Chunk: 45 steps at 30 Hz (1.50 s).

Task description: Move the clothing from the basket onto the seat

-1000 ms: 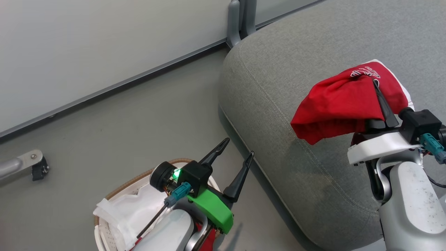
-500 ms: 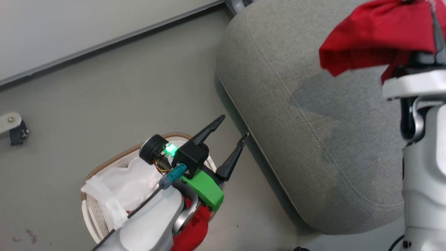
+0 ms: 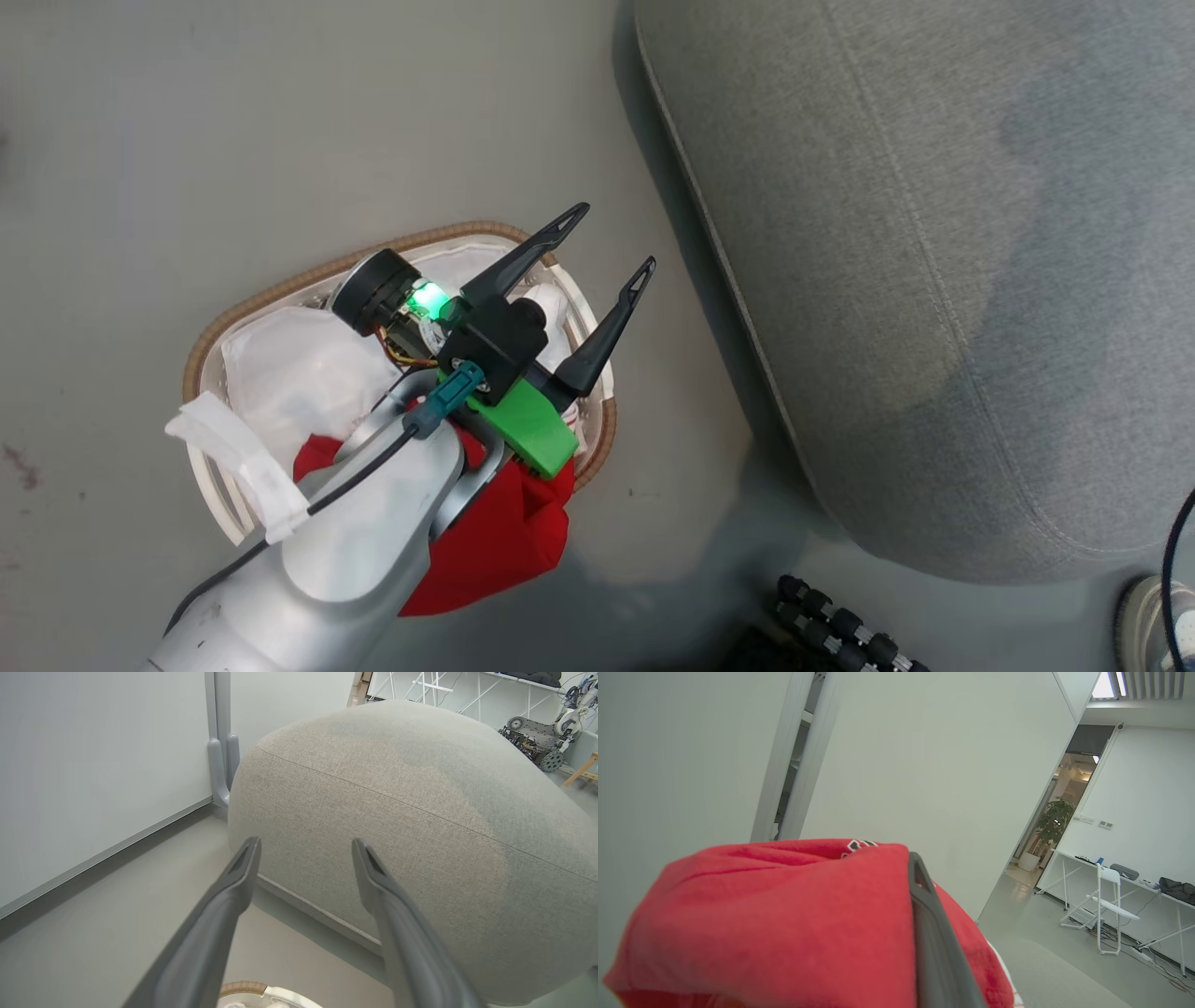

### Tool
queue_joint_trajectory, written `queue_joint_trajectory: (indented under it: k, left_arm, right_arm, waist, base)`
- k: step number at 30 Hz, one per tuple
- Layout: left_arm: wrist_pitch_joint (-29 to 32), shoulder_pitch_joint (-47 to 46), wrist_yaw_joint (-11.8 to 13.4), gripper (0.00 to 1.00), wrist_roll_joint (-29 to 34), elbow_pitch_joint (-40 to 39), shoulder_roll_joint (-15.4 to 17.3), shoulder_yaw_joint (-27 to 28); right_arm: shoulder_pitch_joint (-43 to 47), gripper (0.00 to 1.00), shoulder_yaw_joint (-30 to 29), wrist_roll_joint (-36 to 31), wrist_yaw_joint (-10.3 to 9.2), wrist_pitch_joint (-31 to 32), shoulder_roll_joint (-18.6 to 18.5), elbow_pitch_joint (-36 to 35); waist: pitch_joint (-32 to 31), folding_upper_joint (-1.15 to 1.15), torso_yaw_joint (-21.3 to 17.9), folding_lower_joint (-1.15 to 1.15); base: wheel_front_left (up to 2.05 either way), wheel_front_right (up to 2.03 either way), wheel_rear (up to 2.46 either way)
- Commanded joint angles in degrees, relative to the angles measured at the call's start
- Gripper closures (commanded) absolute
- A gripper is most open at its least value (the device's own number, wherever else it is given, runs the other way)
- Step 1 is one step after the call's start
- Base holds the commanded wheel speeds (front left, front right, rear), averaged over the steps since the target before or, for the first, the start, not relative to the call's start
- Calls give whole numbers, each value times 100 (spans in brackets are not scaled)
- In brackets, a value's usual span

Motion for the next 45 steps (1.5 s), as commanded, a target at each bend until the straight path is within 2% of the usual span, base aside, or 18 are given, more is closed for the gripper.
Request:
queue_joint_trajectory:
  k: [1, 7, 13, 20, 22, 25, 34, 45]
  left_arm:
    - [9, -157, -17, 0, 54, -40, 46, -13]
    - [9, -271, 5, 0, 67, -49, 73, -8]
    - [3, -233, 17, 0, 5, -35, 24, -43]
    - [-1, -236, 4, 0, -58, 5, 2, -104]
    - [-2, -204, 2, 0, -57, 19, 9, -96]
    - [-3, -109, 1, 0, -102, 22, 5, -60]
    - [-3, 289, -5, 0, -145, -33, -174, 105]
    - [-3, 962, -18, 0, -207, -95, -539, 714]
  right_arm:
    - [-157, 100, -81, -51, -8, -13, -133, 135]
    - [-269, 100, -405, -281, -8, -13, -646, 937]
    - [139, 100, -601, -375, -8, -13, -517, 1397]
    - [687, 100, -704, -405, -8, -13, -318, 1580]
    - [840, 74, -709, -352, -8, -13, -249, 1485]
    - [1140, 0, -663, -253, -8, -13, -141, 1281]
    - [2185, 0, -424, -70, -8, -13, 12, 824]
    - [3001, 0, 142, 92, -8, -13, -44, 518]
  waist:
    - [727, 0, 384, -1]
    - [1027, 0, 505, -1]
    - [1073, 0, 535, -1]
    - [869, 0, 571, -1]
    - [788, 0, 567, -1]
    - [640, 0, 554, -1]
    - [-108, 0, 611, -1]
    - [-1296, 0, 1059, -1]
  base:
    - [0, 0, 0]
    - [0, 0, 0]
    - [0, 0, 0]
    - [0, 0, 0]
    - [0, 0, 0]
    - [0, 0, 0]
    - [0, 0, 0]
    - [0, 0, 0]
